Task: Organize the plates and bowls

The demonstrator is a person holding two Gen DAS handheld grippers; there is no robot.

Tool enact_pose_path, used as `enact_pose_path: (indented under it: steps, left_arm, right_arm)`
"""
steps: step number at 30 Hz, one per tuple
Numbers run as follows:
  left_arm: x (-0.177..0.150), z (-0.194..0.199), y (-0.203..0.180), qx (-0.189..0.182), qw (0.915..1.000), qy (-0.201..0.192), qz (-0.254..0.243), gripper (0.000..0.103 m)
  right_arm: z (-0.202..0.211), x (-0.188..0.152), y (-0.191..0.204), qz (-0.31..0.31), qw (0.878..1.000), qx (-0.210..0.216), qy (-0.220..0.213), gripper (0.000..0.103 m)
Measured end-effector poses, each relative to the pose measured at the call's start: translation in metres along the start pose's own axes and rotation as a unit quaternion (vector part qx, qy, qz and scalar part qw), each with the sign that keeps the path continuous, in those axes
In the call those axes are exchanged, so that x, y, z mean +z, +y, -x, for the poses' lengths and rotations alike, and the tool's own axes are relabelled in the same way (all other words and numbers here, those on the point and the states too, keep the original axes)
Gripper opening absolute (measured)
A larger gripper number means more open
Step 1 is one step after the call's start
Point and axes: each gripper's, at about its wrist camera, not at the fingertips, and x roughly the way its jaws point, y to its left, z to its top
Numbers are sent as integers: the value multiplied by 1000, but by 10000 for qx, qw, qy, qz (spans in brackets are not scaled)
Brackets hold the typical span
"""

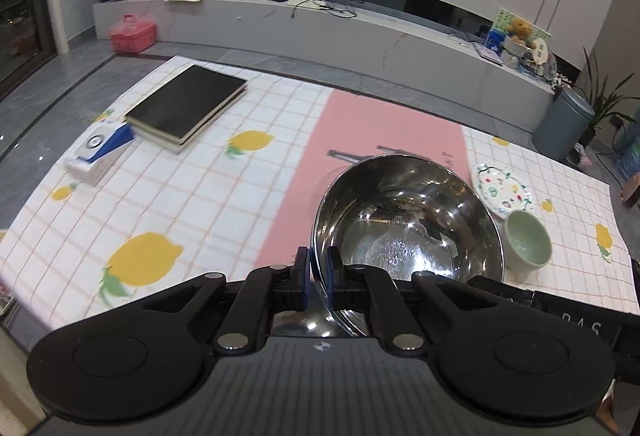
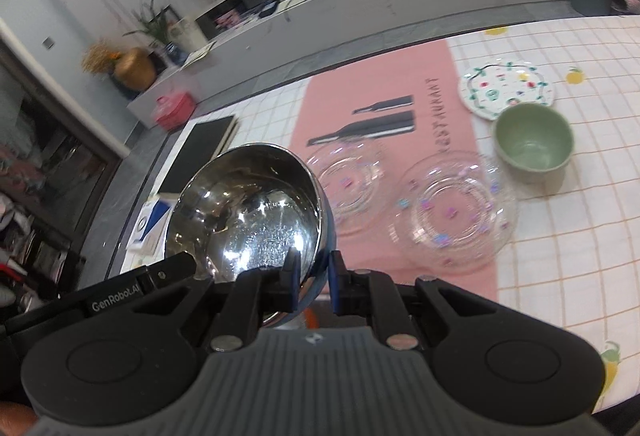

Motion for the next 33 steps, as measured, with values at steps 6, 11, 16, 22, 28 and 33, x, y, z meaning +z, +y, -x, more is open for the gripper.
enact_pose_path:
  steps: [6,11,16,22,28,33]
  left_arm:
    - [-12,6,26,25,9998,153,144,9]
    - [-24,4,45,65,9992,315,248,10]
    - [-31,-1,55,48,9983,505,291,10]
    - [-44,-13,60,-28,9957,855,352,12]
    - [-49,-18,66,36,9939,1029,397,12]
    - [-48,-18,66,108,9940,1027,352,13]
  right_arm:
    - [-9,-11,16,190,9995,98,212,12]
    - [-20,-17,26,327,9987,107,387,12]
    - [-29,-25,30,428,9974,17,585,12]
    - [-40,-31,25,373,9963,-105,767,11]
    - [-49,-38,26,383,9948,-148,932,10]
    - [-55,-40,27,385,9941,-168,1001,10]
